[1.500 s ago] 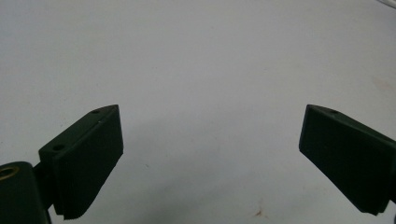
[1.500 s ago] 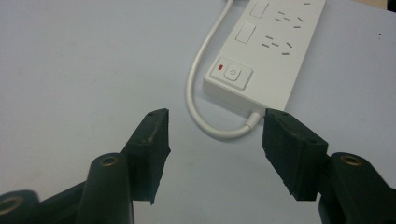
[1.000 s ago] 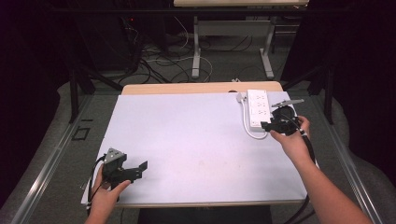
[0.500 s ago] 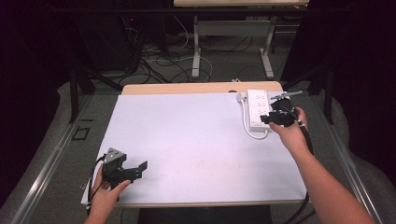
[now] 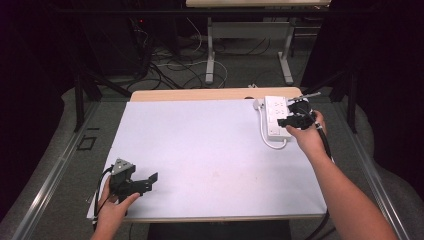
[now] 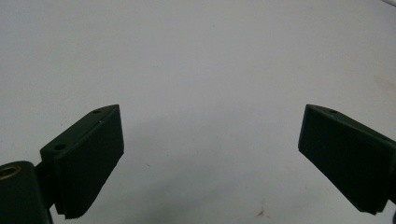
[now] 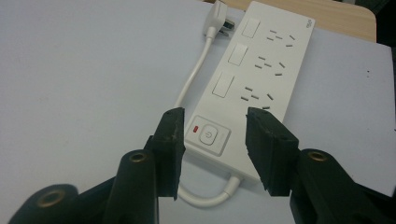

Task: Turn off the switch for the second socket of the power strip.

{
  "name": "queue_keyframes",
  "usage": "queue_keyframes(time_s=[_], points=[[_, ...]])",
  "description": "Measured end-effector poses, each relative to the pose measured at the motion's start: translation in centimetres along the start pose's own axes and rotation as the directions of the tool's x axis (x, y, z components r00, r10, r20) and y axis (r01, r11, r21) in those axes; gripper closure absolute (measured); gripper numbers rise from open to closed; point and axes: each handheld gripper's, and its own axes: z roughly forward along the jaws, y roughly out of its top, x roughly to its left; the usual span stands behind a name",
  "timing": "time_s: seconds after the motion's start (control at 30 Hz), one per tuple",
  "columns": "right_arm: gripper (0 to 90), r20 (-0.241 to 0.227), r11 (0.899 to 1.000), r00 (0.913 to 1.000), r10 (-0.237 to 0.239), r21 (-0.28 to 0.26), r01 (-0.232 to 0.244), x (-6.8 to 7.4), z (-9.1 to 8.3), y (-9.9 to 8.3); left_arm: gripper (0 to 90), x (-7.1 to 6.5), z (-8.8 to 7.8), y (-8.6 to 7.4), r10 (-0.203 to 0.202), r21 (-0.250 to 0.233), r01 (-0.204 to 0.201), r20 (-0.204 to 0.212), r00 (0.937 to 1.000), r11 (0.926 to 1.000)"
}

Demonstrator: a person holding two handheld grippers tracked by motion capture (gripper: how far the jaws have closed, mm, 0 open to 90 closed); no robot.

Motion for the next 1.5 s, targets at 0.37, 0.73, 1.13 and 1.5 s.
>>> queue_keyframes(time_s=[0.37,0.73,1.13,1.5], points=[[61.7,-0.002,0.998,0.9984,0.057,0.002,-0.057,-0.1,1.5,0.9,6.8,0.0,0.1,0.0,-0.001,-0.004,0.001,-0.002,1.0,1.0],[65.2,-0.002,0.997,0.9967,0.081,-0.001,-0.081,0.0,2.8,1.4,6.8,0.0,0.0,0.0,-0.002,0.003,0.002,0.002,1.0,1.0],[66.0,0.014,0.994,0.994,0.109,-0.014,-0.109,-0.1,4.0,1.6,6.9,0.1,0.0,0.0,-0.002,0.003,0.002,0.003,1.0,1.0],[72.1,0.021,0.99,0.9901,0.139,0.001,-0.139,-0.6,5.5,1.6,7.0,0.1,0.1,-0.1,0.001,0.006,-0.001,0.001,1.0,1.0]])
